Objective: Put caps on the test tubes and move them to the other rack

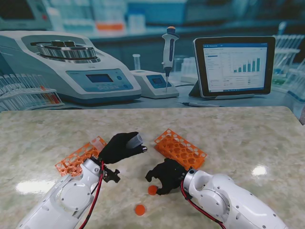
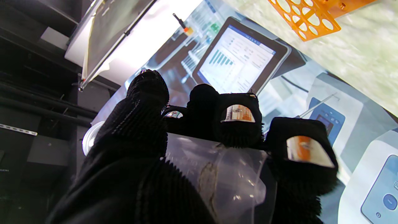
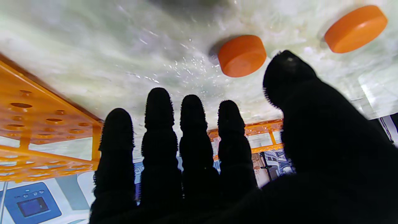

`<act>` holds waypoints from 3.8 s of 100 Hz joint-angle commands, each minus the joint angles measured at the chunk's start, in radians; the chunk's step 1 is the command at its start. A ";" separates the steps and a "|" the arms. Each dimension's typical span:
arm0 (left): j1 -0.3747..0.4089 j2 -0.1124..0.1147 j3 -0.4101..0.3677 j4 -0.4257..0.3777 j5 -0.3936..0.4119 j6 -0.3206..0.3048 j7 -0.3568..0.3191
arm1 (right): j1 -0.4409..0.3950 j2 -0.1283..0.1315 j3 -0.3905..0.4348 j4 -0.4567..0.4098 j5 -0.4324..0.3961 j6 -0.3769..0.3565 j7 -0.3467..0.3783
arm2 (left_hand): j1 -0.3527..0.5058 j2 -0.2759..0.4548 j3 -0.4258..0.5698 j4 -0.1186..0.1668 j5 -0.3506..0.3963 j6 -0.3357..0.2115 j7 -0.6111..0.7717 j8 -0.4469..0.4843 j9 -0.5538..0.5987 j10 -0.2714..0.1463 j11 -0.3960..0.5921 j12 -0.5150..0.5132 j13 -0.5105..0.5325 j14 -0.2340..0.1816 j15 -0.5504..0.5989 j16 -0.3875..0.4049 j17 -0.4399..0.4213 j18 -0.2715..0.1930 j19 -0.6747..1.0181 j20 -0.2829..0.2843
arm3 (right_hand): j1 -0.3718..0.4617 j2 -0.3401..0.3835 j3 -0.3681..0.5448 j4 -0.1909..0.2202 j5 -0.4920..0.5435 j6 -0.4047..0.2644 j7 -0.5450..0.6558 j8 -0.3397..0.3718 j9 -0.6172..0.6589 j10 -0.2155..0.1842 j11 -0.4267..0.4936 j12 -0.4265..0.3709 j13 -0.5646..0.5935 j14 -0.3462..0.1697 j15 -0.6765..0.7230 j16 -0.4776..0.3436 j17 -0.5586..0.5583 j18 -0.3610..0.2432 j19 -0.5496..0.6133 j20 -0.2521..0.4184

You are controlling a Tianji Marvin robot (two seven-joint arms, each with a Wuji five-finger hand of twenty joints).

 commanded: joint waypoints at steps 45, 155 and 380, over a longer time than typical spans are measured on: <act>-0.003 0.001 0.003 -0.001 0.006 -0.003 -0.004 | 0.054 0.000 -0.082 0.065 -0.062 0.002 -0.062 | 0.020 0.039 0.011 0.022 0.040 0.025 0.092 0.053 0.035 -0.031 0.020 0.026 0.052 -0.058 0.035 -0.005 0.056 -0.115 0.188 -0.013 | -0.036 -0.065 0.043 -0.025 0.040 -0.023 0.028 0.041 -0.011 -0.010 0.048 0.053 0.022 -0.028 0.070 0.064 0.011 -0.032 0.059 0.055; -0.012 0.001 0.010 0.009 0.009 0.000 -0.003 | 0.157 -0.006 -0.230 0.187 -0.078 0.015 -0.159 | 0.026 0.043 0.006 0.027 0.038 0.025 0.090 0.056 0.035 -0.034 0.021 0.028 0.052 -0.057 0.032 -0.003 0.056 -0.100 0.183 -0.015 | 0.045 -0.042 0.099 -0.017 0.089 -0.077 0.104 0.117 0.041 -0.037 0.135 0.131 0.066 -0.049 0.223 0.173 0.064 -0.056 0.154 0.129; -0.003 0.004 0.004 -0.006 0.015 0.005 -0.011 | 0.177 -0.017 -0.275 0.261 -0.027 -0.047 -0.219 | 0.028 0.044 0.001 0.033 0.037 0.026 0.088 0.058 0.033 -0.035 0.021 0.027 0.051 -0.055 0.030 -0.002 0.055 -0.094 0.183 -0.017 | 0.241 -0.040 0.231 -0.120 0.140 -0.159 0.334 -0.081 0.185 -0.038 0.094 0.272 0.214 -0.044 0.277 0.299 0.265 -0.107 0.146 0.057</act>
